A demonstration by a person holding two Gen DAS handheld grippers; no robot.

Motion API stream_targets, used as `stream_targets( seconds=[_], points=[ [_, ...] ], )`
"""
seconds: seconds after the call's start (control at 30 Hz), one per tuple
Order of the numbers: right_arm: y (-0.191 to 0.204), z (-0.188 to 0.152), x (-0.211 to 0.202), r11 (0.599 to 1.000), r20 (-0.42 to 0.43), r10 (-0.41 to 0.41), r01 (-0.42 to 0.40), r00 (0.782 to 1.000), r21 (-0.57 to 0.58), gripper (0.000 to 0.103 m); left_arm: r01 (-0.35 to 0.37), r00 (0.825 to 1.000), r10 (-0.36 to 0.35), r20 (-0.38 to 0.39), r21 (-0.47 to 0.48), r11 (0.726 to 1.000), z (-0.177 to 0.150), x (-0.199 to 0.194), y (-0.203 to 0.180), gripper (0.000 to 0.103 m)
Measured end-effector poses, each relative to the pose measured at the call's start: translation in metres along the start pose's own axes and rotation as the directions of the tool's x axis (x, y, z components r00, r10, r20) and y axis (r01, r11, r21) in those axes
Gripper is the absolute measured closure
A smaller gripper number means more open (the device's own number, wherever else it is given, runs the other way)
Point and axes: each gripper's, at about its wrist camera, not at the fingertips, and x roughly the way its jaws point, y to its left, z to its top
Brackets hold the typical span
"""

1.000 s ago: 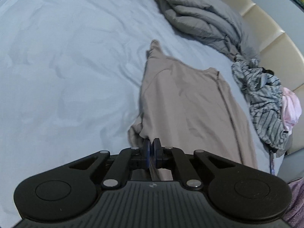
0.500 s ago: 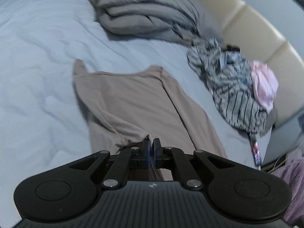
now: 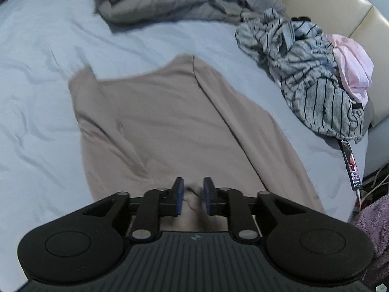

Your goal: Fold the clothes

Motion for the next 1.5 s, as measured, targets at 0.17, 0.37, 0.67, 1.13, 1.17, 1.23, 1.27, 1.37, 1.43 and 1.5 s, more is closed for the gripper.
stream_targets(
  seconds=[0.17, 0.37, 0.67, 1.13, 1.17, 1.23, 1.27, 1.37, 1.43, 1.5],
  points=[
    [-0.001, -0.001, 0.003, 1.0, -0.004, 0.016, -0.016, 1.0, -0.008, 0.097, -0.13, 0.991, 0.129, 0.023, 0.074, 0.989, -0.006, -0.016, -0.006, 0.071],
    [-0.006, 0.002, 0.001, 1.0, -0.003, 0.024, -0.024, 1.0, -0.013, 0.097, -0.269, 0.961, 0.277, -0.016, 0.197, 0.943, -0.023, 0.009, -0.029, 0.067],
    [-0.006, 0.0, -0.007, 0.999, 0.009, 0.042, -0.042, 0.999, -0.019, 0.097, -0.258, 0.966, 0.258, 0.007, 0.044, 0.965, -0.016, 0.019, -0.014, 0.102],
    [-0.018, -0.002, -0.007, 0.998, -0.014, 0.063, -0.063, 0.998, 0.01, 0.097, -0.119, 0.99, 0.133, 0.054, -0.205, 0.971, 0.001, 0.026, 0.0, 0.102],
    [-0.019, -0.002, -0.007, 0.998, -0.017, 0.061, -0.061, 0.998, 0.011, 0.097, -0.135, 0.988, 0.147, 0.047, -0.199, 0.971, 0.001, 0.031, 0.0, 0.102],
    [-0.021, -0.003, -0.004, 0.998, -0.024, 0.056, -0.056, 0.998, 0.018, 0.096, -0.153, 0.986, 0.162, 0.03, -0.199, 0.968, -0.002, 0.039, 0.0, 0.102],
    [-0.022, -0.003, -0.004, 0.998, -0.025, 0.051, -0.051, 0.998, 0.023, 0.093, -0.162, 0.985, 0.169, 0.022, -0.198, 0.967, -0.004, 0.043, -0.001, 0.102],
    [-0.028, -0.003, -0.007, 0.999, -0.021, 0.031, -0.03, 0.999, 0.04, 0.09, -0.181, 0.982, 0.187, 0.013, -0.193, 0.964, -0.006, 0.048, -0.002, 0.102],
    [-0.031, -0.004, -0.013, 0.999, 0.001, 0.015, -0.015, 1.0, 0.047, 0.079, -0.196, 0.98, 0.201, 0.009, -0.179, 0.964, -0.003, 0.043, -0.007, 0.094],
    [-0.035, -0.003, -0.023, 0.999, 0.037, 0.002, -0.004, 0.999, 0.053, 0.055, -0.209, 0.976, 0.216, 0.025, -0.161, 0.965, 0.0, 0.035, -0.015, 0.072]
  ],
)
